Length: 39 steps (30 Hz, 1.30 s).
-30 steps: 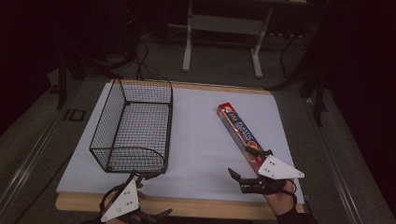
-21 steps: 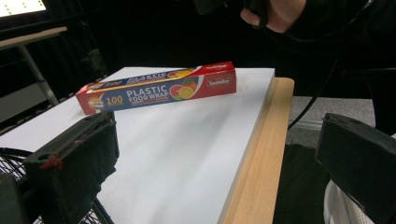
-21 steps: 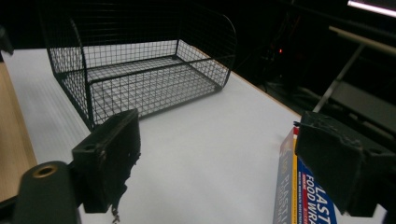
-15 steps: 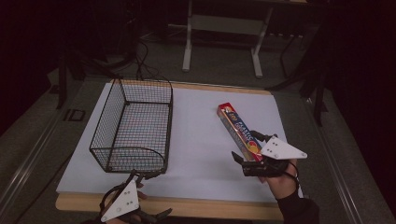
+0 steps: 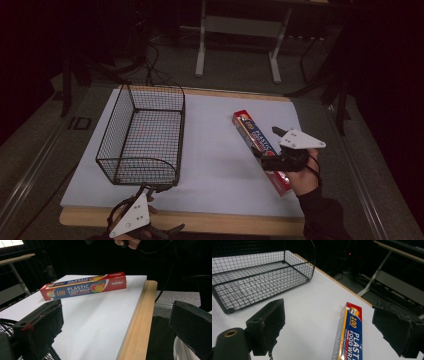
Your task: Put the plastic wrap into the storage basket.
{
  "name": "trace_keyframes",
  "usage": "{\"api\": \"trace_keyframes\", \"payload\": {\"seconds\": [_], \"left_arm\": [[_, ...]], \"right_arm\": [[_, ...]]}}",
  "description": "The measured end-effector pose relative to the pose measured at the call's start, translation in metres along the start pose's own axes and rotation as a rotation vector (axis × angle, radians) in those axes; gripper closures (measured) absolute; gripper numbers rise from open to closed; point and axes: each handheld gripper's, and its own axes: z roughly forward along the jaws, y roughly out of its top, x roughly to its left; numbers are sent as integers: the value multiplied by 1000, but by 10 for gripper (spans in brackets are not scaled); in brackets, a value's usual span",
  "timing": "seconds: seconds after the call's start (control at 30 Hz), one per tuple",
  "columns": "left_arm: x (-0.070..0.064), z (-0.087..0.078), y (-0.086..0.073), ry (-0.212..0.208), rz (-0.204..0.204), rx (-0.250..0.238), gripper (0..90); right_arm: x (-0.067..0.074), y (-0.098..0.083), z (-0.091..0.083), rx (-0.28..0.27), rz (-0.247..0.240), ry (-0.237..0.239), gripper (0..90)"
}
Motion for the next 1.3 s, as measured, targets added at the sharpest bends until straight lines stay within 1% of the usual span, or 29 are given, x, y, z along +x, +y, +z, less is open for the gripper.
{"api": "trace_keyframes", "payload": {"seconds": [0.23,0.27,0.33,0.43,0.53,0.6,0.67,0.87,0.9,1.0,1.07,1.1,1.2,1.23,1.3], "left_arm": [[0,0,0,-2,3,3,0],[0,0,0,-3,3,4,0],[0,0,0,-3,3,4,0],[0,0,0,-3,2,3,0],[0,0,0,-4,3,5,0],[0,0,0,-5,3,7,0],[0,1,0,-6,5,7,0],[0,1,0,-9,5,7,0],[0,0,0,-9,5,8,0],[0,1,-1,-10,4,5,0],[0,1,-1,-11,4,6,0],[0,1,-1,-10,4,6,0],[0,1,-1,-10,4,6,0],[0,1,-1,-11,3,6,0],[0,1,-1,-10,5,7,0]], "right_arm": [[-12,3,12,23,34,-2,110],[-14,3,14,28,45,1,110],[-18,3,17,42,48,-7,110],[-24,2,21,62,64,-7,110],[-30,2,25,91,80,-6,105],[-32,1,29,118,80,-13,100],[-35,0,32,140,96,4,97],[-41,-7,44,209,130,0,97],[-42,-8,46,224,133,15,97],[-45,-12,53,275,150,33,97],[-46,-15,57,297,151,35,98],[-48,-17,60,311,161,43,98],[-52,-23,67,344,184,36,98],[-53,-25,69,346,187,31,98],[-55,-29,73,369,194,27,98]]}}
